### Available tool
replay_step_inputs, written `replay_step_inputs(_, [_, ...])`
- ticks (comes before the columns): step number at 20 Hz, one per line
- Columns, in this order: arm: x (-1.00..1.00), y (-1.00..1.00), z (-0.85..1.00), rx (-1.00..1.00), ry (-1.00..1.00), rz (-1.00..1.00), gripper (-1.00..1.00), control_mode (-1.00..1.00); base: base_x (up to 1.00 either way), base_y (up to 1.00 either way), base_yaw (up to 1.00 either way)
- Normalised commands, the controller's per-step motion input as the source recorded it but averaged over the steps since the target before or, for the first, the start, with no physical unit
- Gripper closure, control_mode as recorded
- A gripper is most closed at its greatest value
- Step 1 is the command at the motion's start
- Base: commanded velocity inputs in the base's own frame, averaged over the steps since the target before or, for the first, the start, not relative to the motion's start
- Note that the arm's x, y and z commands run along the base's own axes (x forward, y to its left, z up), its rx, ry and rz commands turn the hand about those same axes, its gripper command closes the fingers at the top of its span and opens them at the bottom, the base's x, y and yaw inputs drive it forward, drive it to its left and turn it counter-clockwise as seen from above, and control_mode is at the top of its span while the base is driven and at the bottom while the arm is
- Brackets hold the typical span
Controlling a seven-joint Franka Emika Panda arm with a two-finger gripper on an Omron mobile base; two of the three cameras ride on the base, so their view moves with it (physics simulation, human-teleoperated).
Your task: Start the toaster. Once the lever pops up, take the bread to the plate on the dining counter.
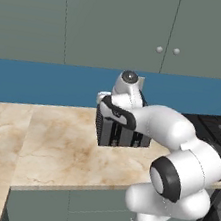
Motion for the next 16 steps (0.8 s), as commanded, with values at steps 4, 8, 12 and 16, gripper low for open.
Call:
replay_step_inputs(4, [0.0, 0.0, -0.2, 0.0, 0.0, 0.0, -1.0, -1.0, 0.0, 0.0, 0.0])
replay_step_inputs(8, [0.0, 0.0, -0.13, 0.0, 0.0, 0.0, -1.0, -1.0, 0.0, 0.0, 0.0])
replay_step_inputs(12, [0.0, 0.0, -0.04, 0.0, -0.01, 0.0, -1.0, -1.0, 0.0, 0.0, 0.0])
replay_step_inputs(16, [0.0, 0.0, 0.0, 0.0, 0.0, 0.0, -1.0, -1.0, 0.0, 0.0, 0.0])
